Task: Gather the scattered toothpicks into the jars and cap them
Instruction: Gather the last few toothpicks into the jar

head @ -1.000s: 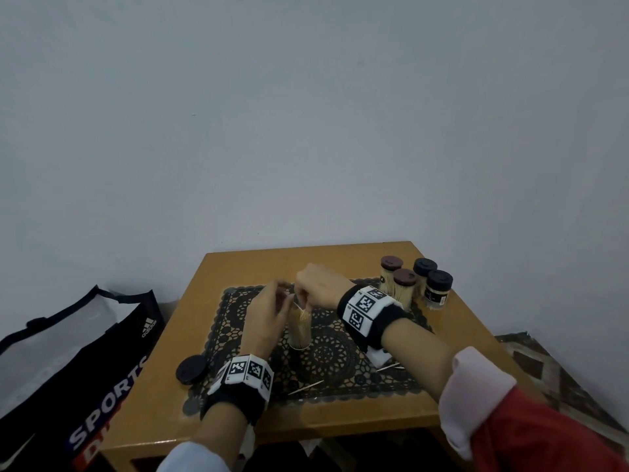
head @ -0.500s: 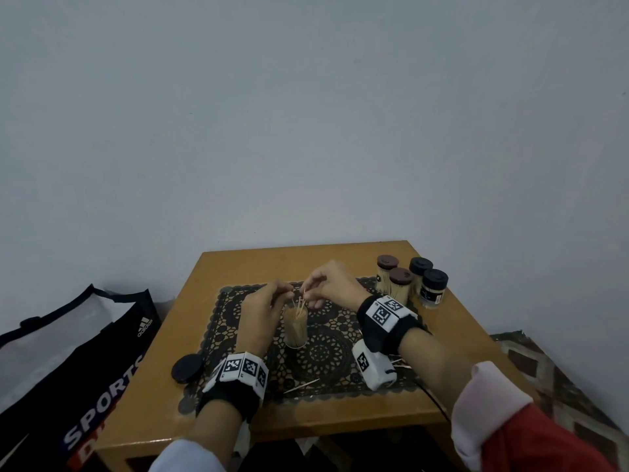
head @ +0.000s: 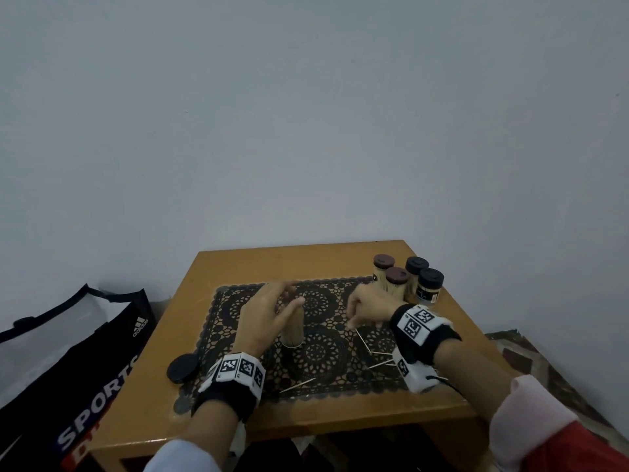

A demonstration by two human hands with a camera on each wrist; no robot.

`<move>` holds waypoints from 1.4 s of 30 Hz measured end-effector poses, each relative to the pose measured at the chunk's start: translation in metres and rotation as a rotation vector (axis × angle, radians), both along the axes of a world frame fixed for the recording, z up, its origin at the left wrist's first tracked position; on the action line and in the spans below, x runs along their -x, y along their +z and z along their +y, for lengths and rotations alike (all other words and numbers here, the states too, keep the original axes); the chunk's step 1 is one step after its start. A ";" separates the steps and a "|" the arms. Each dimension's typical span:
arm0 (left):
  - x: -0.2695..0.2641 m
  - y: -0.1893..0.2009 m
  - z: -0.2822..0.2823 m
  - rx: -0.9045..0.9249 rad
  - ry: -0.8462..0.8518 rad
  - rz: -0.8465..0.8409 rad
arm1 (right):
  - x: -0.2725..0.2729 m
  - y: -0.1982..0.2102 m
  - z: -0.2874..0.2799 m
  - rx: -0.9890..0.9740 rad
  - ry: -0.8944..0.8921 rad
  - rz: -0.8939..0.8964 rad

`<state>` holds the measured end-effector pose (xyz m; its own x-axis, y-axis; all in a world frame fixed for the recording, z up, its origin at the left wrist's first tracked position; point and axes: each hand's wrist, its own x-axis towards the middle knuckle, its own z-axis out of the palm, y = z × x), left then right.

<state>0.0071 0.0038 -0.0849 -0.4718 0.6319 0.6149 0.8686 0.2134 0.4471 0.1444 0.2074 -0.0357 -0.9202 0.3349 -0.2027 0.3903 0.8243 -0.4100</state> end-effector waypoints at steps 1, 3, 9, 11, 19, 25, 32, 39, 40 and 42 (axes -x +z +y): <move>-0.001 0.001 0.000 0.007 -0.016 0.015 | -0.005 -0.003 0.004 -0.043 -0.029 -0.055; -0.001 0.000 0.001 0.005 -0.012 0.056 | -0.010 -0.008 0.006 -0.077 -0.072 -0.112; 0.003 -0.005 0.002 0.019 0.040 0.071 | -0.003 -0.021 0.000 -0.119 -0.065 -0.070; 0.003 -0.006 0.002 0.044 0.052 0.070 | 0.000 -0.021 -0.003 -0.137 -0.046 -0.076; 0.002 -0.005 0.001 0.040 0.003 0.119 | 0.007 -0.017 -0.009 -0.031 -0.044 0.041; 0.003 -0.005 0.002 0.049 -0.009 0.167 | 0.018 -0.014 -0.025 0.131 -0.102 0.421; 0.007 -0.009 0.003 0.103 0.062 0.087 | 0.030 -0.014 -0.050 0.335 -0.136 0.812; 0.004 -0.007 0.002 0.077 0.063 0.030 | 0.039 -0.024 -0.063 0.251 -0.111 0.923; 0.004 -0.007 0.002 0.075 0.063 0.034 | 0.039 -0.024 -0.064 0.244 -0.109 0.961; 0.004 -0.007 0.002 0.068 0.064 0.031 | 0.039 -0.024 -0.065 0.250 -0.107 1.020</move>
